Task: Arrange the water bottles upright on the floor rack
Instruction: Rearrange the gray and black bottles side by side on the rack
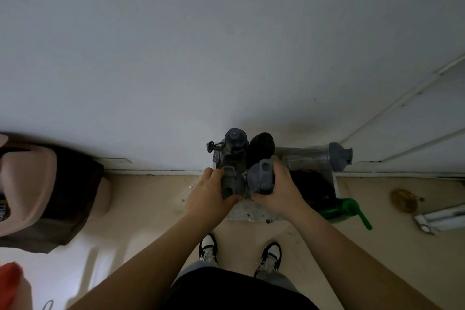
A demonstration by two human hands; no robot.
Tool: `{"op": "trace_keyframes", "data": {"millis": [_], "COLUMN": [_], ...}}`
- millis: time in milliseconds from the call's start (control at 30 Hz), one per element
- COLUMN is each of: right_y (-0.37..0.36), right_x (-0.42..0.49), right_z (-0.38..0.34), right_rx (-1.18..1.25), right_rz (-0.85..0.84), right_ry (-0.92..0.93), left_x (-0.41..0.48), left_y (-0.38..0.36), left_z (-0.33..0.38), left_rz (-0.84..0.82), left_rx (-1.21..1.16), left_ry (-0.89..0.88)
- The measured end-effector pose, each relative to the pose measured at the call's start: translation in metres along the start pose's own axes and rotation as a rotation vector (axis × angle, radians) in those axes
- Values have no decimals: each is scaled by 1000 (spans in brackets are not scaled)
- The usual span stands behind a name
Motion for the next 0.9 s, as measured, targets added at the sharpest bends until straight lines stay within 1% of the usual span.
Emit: {"op": "trace_keyframes", "data": {"millis": [100,167,200,267,333,367,433,500,633,700,800,900], "right_y": [5,9,12,17,17,15,15,20,30,31,32,30], "right_x": [-3,-9,-11,-14,-15,-17,-18,-17,-10,-8,-8,-5], "right_z": [7,9,6,-8,-24,-29,-31,-31,-30,-26,-15,-6], "right_rx": [-25,7,-10,-181,-391,-465,-547,-594,-549,-529,-412,-351], "right_rz": [63,94,104,110,57,22,8,52,140,145,134,119], "right_ry": [-49,-99,-91,26,187,238,251,192,53,-22,-161,-234], "left_x": [0,0,0,0,0,0,0,0,-1,-1,0,0], "left_y": [1,2,2,1,1,0,0,1,1,2,2,2], "left_z": [-1,0,0,-1,-2,-2,-2,-1,0,0,-1,-2], "left_rz": [4,9,10,11,10,8,4,5,5,6,10,8], "left_rx": [-1,-9,-9,-9,-13,-14,-16,-13,-11,-7,-13,-29], "left_ry": [-9,-20,-23,-25,-29,-30,-32,-35,-32,-35,-31,-33]}}
Point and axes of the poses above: each hand's wrist, its own x-axis towards the middle knuckle, its own y-axis out of the back of the hand, z = x × y, the point moved 10 cm from there along x, towards the middle knuckle, and after that the axes turned 4 degrees about -x, right-handed, at the moved point
